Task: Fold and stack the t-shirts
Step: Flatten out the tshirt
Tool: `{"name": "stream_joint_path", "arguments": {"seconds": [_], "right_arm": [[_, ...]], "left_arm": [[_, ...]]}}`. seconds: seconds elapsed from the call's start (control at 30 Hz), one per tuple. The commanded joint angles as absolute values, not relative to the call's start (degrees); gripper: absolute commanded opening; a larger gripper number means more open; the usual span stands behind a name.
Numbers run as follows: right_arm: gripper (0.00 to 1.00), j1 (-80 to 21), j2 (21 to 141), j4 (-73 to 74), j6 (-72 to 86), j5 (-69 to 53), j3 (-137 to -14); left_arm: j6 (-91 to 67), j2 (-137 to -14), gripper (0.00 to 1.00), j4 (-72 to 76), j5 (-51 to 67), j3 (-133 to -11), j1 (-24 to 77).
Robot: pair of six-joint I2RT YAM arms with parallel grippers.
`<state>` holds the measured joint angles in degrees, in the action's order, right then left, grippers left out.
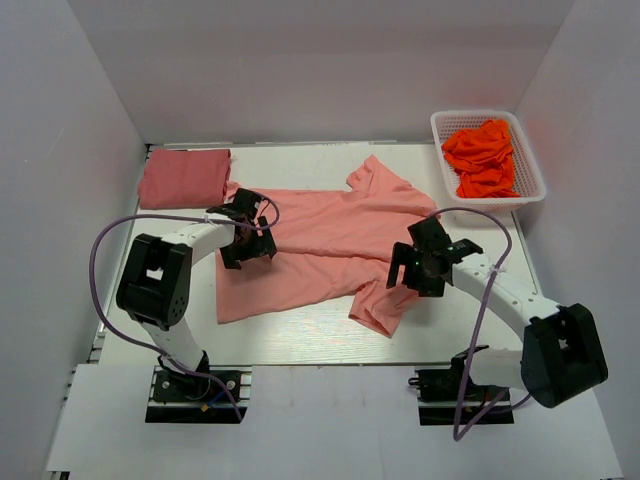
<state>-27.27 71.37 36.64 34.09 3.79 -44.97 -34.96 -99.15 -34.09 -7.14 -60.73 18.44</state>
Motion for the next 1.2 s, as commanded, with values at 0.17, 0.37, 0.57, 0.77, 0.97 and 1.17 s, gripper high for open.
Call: {"name": "stream_joint_path", "arguments": {"seconds": [0.17, 0.37, 0.57, 0.77, 0.97, 1.17], "right_arm": [[0.90, -21.54, 76.72, 22.52, 33.84, -2.63, -38.25], [0.90, -18.11, 78.49, 19.42, 33.49, -2.03, -34.99], [0.90, -10.55, 76.65, 22.33, 36.38, -0.44, -27.88], [0.90, -0.80, 74.88, 28.03, 35.95, 2.72, -27.86], [0.90, 8.87, 77.25, 28.39, 31.21, 2.03, -32.16], [0.90, 9.40, 70.26, 32.60, 22.51, -4.74, -40.07]], "left_arm": [[-35.51, -100.89, 1.00, -34.01, -7.56, -61.79, 17.93], [-35.51, -101.43, 1.00, -34.54, -8.79, -61.79, 17.40], [-35.51, -103.27, 1.00, -35.08, -10.12, -62.84, 17.40], [-34.98, -106.16, 1.00, -36.21, -11.33, -65.65, 16.87], [-33.49, -105.39, 1.00, -35.51, -9.50, -66.18, 16.26], [-28.83, -100.03, 1.00, -34.98, -3.98, -68.47, 18.01]]}}
